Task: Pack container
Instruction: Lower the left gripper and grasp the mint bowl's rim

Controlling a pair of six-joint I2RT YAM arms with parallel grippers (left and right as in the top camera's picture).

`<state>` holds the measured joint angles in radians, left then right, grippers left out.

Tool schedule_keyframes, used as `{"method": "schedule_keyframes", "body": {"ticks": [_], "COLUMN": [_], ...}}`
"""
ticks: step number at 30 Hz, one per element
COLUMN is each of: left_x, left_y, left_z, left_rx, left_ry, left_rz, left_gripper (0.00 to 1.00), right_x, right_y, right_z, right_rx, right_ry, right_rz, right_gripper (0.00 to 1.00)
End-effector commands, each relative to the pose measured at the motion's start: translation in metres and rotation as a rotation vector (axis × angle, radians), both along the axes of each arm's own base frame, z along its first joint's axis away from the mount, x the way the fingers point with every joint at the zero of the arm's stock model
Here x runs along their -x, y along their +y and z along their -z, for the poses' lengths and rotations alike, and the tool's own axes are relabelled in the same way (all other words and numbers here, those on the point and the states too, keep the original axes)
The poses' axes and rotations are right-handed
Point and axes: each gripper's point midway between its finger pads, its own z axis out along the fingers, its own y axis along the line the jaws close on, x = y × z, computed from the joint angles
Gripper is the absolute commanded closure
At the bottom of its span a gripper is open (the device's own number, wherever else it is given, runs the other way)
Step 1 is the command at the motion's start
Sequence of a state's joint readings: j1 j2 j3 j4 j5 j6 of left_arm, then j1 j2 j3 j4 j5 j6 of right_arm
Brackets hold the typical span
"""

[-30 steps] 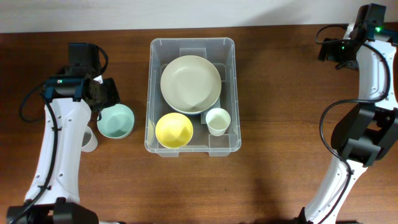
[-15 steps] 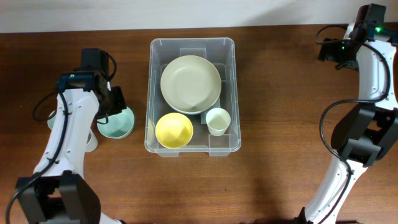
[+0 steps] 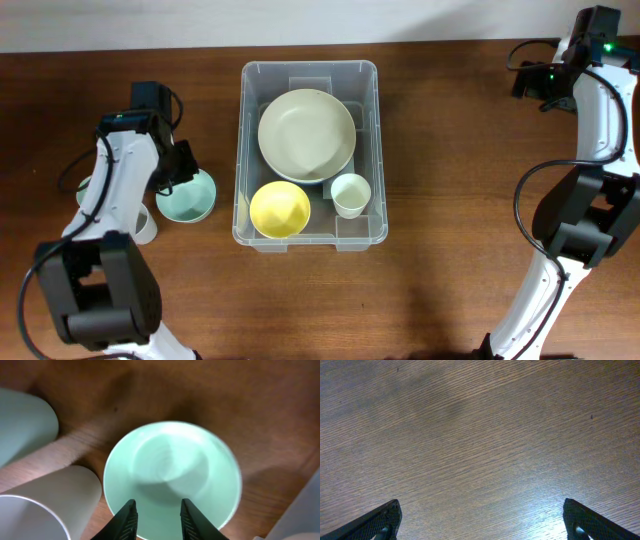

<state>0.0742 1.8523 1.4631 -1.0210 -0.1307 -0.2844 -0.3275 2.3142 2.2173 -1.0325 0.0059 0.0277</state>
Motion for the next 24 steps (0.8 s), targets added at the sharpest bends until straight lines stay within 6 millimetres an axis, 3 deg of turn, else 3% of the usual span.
{"method": "schedule_keyframes", "body": {"ticks": [1, 12, 24], "left_x": [0.004, -0.004, -0.041], "left_y": [-0.003, -0.001, 0.002], "left_z": [0.021, 0.054, 0.060], "left_rx": [0.033, 0.033, 0.021], "left_ry": [0.055, 0.094, -0.041], "left_rz": [-0.002, -0.003, -0.001], "left_gripper": [0.76, 0.94, 0.96], "right_x": [0.001, 0.001, 0.001], "right_y": [0.001, 0.001, 0.001], "right_z": [-0.006, -0.006, -0.006], "right_rx": [-0.003, -0.003, -0.003], "right_ry": [-0.012, -0.011, -0.012], "right_rz": [0.009, 0.009, 0.009], "right_gripper": [0.01, 0.01, 0.01]}}
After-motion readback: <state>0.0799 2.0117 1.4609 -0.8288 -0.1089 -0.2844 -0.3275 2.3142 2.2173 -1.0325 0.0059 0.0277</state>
